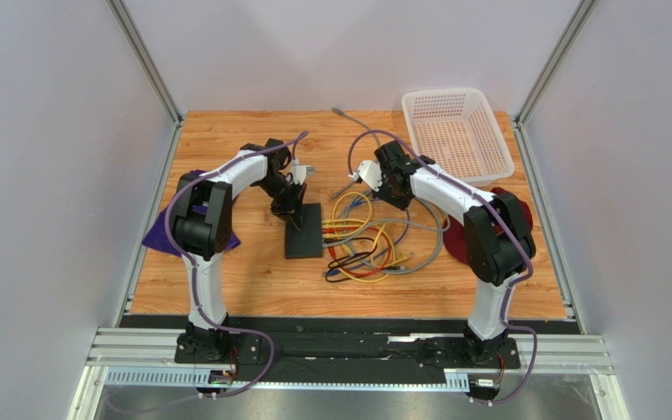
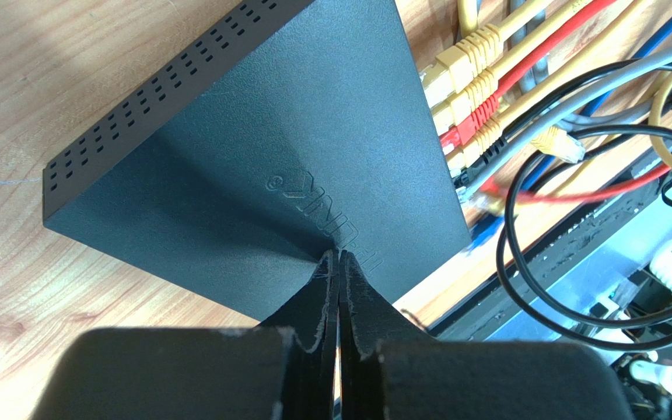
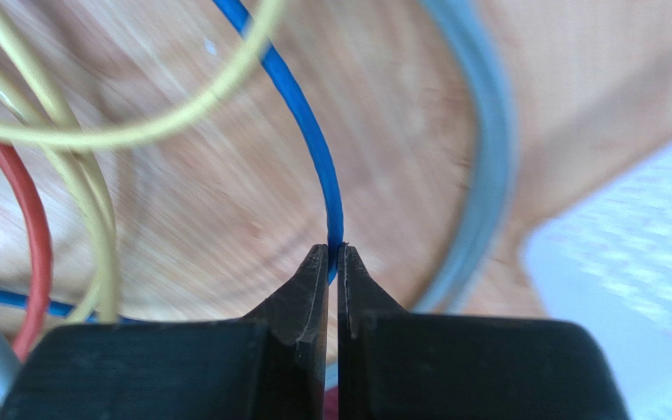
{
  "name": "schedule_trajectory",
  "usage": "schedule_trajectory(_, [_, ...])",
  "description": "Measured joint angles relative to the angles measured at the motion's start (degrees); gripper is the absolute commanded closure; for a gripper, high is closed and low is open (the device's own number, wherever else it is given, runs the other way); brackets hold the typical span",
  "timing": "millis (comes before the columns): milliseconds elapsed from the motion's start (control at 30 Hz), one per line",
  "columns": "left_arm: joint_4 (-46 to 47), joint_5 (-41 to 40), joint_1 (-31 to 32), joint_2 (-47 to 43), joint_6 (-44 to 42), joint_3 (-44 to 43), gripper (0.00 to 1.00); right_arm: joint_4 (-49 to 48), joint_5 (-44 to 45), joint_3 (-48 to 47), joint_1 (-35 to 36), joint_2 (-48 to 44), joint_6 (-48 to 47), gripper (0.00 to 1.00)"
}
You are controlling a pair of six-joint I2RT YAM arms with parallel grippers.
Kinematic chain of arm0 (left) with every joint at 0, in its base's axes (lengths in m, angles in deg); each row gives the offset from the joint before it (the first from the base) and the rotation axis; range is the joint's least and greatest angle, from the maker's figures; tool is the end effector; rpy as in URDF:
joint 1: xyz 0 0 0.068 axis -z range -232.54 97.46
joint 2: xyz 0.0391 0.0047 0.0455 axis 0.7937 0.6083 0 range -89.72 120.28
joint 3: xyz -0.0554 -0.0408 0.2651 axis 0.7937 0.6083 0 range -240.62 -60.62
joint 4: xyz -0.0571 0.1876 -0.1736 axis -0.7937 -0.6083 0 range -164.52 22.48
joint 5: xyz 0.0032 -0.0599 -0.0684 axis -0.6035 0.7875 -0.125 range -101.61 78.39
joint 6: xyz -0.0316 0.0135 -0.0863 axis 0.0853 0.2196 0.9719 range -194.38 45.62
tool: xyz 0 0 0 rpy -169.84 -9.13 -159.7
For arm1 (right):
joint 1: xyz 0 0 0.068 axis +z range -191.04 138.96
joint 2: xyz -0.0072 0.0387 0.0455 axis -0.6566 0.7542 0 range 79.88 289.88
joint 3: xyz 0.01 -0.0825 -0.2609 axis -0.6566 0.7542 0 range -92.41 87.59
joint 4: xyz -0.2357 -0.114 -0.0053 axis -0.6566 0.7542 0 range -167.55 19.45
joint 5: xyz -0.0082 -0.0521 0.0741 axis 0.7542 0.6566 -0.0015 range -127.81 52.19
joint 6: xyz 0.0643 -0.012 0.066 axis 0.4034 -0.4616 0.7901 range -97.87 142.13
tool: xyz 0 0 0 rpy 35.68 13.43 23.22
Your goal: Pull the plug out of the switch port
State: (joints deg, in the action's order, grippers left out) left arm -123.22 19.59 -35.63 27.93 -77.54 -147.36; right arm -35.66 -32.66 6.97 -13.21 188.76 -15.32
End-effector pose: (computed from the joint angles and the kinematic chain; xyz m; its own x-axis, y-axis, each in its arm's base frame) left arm 0.3636 -0.1558 0.1284 -0.9383 0.3345 -0.0875 0.3303 0.7922 -0.5131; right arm 0.3606 0.1819 0.1529 -0.3939 -0.8929 -0.2183 -0.8536 0.4434 -0.2735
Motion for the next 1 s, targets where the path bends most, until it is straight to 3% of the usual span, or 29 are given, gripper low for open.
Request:
schedule_trajectory(267, [0.0,-0.3,0.0,-1.0,-0.1,-0.5,1.0,-3.0,6.8,-3.8,-2.3,-3.1,-14.4,1.0])
schedule_trajectory(533, [0.1,-0.9,-0.1,-3.7,-1.0,-1.5,1.0,-6.8,10.5,-15.5,-3.0,-1.1,-25.4,1.0])
schedule_trajectory(800, [-0.2,-1.5,-0.2,-5.4,-2.0,-2.3,1.0,-6.3,11.6,-30.6,-4.1,0.4,-20.7,1.0])
schedule_trajectory(1000, [-0.2,-1.2,-0.6,-7.0,-2.1,-2.3,1.0,-7.6,10.7,-32.0,-4.0,-2.3,-17.6,1.0])
